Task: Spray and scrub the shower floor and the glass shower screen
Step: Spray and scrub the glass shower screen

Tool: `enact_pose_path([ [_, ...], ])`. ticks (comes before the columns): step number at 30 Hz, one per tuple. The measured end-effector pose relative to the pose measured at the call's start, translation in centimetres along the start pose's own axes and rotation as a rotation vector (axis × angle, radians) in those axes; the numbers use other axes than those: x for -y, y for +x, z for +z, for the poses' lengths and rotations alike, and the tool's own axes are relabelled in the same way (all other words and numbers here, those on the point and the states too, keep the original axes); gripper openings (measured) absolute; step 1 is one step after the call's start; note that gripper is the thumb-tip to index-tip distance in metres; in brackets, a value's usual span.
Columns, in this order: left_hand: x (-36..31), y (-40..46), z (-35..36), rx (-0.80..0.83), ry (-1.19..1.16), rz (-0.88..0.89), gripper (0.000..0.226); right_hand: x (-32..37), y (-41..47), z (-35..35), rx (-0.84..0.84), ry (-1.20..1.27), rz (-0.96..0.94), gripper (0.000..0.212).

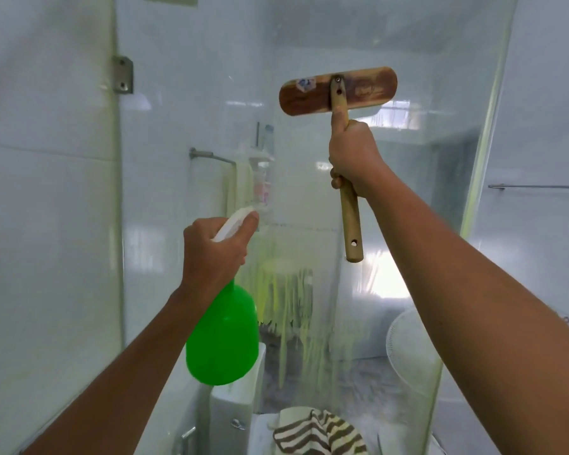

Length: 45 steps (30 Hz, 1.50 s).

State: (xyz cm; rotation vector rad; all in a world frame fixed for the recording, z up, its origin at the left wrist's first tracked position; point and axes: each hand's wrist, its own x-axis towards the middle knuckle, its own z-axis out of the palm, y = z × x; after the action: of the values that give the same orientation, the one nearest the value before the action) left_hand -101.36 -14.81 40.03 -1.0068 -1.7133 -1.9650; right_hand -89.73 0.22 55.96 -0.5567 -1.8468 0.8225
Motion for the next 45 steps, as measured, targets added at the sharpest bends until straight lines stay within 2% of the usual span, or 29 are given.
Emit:
enact_pose_path([
  [3, 0.1, 0.6, -0.5, 0.005, 0.042, 0.023, 0.04, 0.3, 0.0, 0.4, 0.012, -0.022, -0.023, 0.05],
  [8, 0.3, 0.8, -1.2, -0.043, 0.021, 0.0, 0.048, 1.2, 0.3, 1.3, 0.041, -0.016, -0.033, 0.048],
  [16, 1.0, 0.1, -2.7, -0.072, 0.017, -0.002, 0.046, 0.6, -2.0, 4.7, 0.093, -0.044, -0.077, 0.046],
  [19, 1.5, 0.0, -3.9, -0.131, 0.022, 0.023, 0.045, -2.8, -4.9, 7.6, 0.141, -0.116, -0.129, 0.05],
  [22, 1.6, -0.1, -5.4, -0.156, 0.035, 0.06, 0.047, -9.7, -11.1, 11.3, 0.307, -0.426, -0.357, 0.045],
  [24, 1.5, -0.3, -6.1, -0.138, 0.068, 0.09, 0.049, -12.5, -14.5, 12.3, 0.426, -0.524, -0.327, 0.046],
  [25, 1.6, -0.3, -6.3, -0.124, 0.09, 0.099, 0.052, -12.8, -15.0, 12.3, 0.433, -0.51, -0.297, 0.049],
  [29, 1.6, -0.6, -6.5, -0.091, 0.137, 0.105, 0.056, -7.9, -9.8, 10.4, 0.332, -0.515, -0.386, 0.044],
  [31, 1.5, -0.5, -6.3, -0.077, 0.128, 0.083, 0.053, -3.1, -5.1, 8.1, 0.223, -0.45, -0.354, 0.042],
  [33, 1.5, -0.3, -6.0, -0.073, 0.119, 0.066, 0.05, 1.3, -1.5, 6.0, 0.141, -0.342, -0.243, 0.047],
  [36, 1.4, -0.2, -5.4, -0.079, 0.11, 0.062, 0.047, 3.7, -0.3, 5.4, 0.128, -0.281, -0.208, 0.047],
  [39, 1.9, -0.9, -5.0, -0.076, 0.133, 0.081, 0.051, -1.0, -3.1, 8.2, 0.205, -0.426, -0.394, 0.046],
  [41, 2.6, -1.5, -4.9, -0.073, 0.16, 0.078, 0.058, -7.1, -7.4, 11.1, 0.353, -0.564, -0.497, 0.057],
  [43, 3.3, -2.2, -5.2, -0.064, 0.174, 0.079, 0.057, -11.9, -11.5, 12.3, 0.529, -0.706, -0.55, 0.054],
  [45, 3.9, -2.9, -5.7, -0.043, 0.171, 0.067, 0.053, -12.9, -12.2, 11.9, 0.6, -0.746, -0.539, 0.049],
])
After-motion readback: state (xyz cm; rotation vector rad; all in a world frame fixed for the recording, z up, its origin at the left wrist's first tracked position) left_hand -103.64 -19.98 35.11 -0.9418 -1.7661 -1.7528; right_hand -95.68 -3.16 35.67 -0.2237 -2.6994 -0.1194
